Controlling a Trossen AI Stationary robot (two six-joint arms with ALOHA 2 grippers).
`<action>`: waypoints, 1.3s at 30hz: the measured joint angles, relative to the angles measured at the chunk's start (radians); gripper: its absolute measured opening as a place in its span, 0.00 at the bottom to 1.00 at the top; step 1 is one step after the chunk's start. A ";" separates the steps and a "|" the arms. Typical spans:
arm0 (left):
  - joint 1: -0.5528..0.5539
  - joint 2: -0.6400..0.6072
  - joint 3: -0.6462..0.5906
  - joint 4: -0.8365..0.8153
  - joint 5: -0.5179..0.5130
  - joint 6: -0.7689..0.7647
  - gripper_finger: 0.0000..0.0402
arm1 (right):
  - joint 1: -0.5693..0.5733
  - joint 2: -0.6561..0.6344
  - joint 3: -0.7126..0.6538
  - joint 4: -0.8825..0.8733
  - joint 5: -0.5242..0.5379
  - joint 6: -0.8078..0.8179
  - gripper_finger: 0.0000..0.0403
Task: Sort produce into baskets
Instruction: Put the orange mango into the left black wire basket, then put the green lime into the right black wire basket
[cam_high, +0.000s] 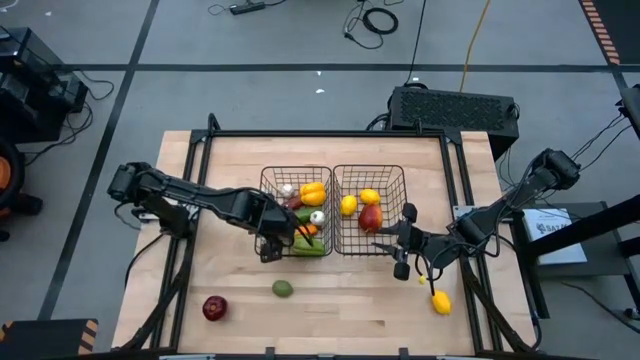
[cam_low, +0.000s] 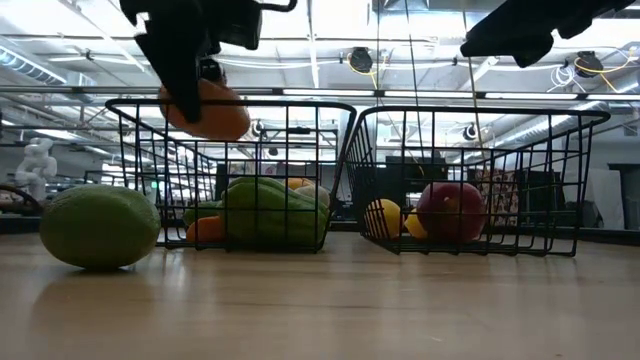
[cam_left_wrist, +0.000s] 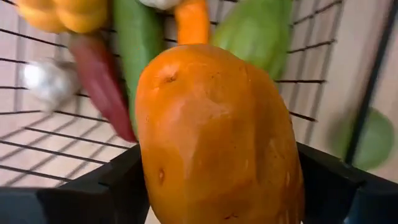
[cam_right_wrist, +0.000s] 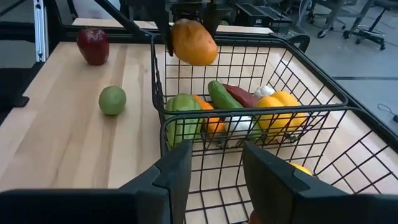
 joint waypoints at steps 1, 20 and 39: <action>-0.001 0.000 0.000 0.002 0.013 -0.007 0.78 | 0.000 0.000 0.000 0.000 0.000 -0.006 0.33; -0.016 -0.002 0.187 -0.073 -0.006 -0.103 0.93 | 0.000 0.000 0.000 -0.002 0.001 -0.021 0.33; -0.564 0.044 0.194 0.144 -0.352 -0.338 0.93 | 0.000 0.027 0.000 0.019 0.001 0.039 0.33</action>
